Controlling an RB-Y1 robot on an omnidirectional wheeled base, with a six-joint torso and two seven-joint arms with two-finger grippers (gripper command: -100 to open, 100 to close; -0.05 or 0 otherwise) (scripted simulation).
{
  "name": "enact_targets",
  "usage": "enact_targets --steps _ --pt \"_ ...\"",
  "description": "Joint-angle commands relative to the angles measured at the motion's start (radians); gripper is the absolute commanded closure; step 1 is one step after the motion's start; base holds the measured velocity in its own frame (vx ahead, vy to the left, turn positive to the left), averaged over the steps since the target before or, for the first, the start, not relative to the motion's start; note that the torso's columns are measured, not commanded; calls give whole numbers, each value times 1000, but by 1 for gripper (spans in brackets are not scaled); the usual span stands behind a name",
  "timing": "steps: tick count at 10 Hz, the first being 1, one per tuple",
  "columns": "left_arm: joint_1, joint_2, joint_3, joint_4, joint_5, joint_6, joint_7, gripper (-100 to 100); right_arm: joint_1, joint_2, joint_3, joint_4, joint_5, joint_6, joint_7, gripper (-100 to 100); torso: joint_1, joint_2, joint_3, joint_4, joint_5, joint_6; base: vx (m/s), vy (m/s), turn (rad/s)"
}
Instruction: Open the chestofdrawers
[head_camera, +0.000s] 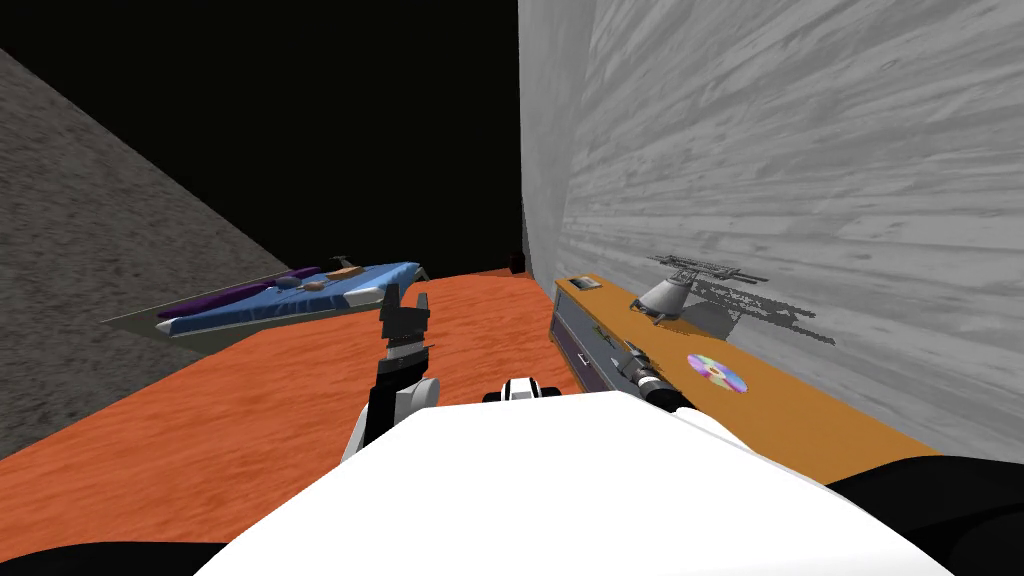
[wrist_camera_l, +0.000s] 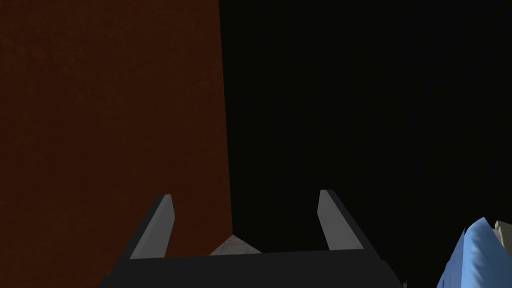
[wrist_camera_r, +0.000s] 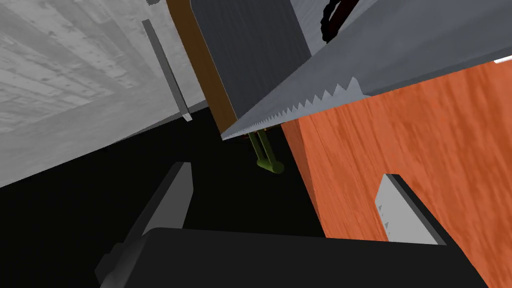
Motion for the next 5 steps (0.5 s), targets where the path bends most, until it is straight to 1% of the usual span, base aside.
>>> enact_targets --steps 1,2,3,4,5 --pt "0 0 0 0 0 0 0 0 4 -29 14 53 76 36 65 -100 -2 -3 -1 -1 -2 -3 9 10 302" --pt "0 0 0 0 0 0 0 0 5 -40 19 72 107 49 88 -100 -3 -7 -3 -3 -5 -5 10 8 183" --pt "0 0 0 0 0 0 0 0 5 -40 19 72 114 49 88 -100 -5 -11 -5 -4 -7 -7 6 9 56" --pt "0 0 0 0 0 0 0 0 5 -52 23 89 142 60 109 -100 -6 -12 -6 -5 -7 -7 8 14 150" --pt "0 0 0 0 0 0 0 0 6 -63 27 104 167 70 127 -100 -7 -14 -6 -5 -8 -8 17 19 260"
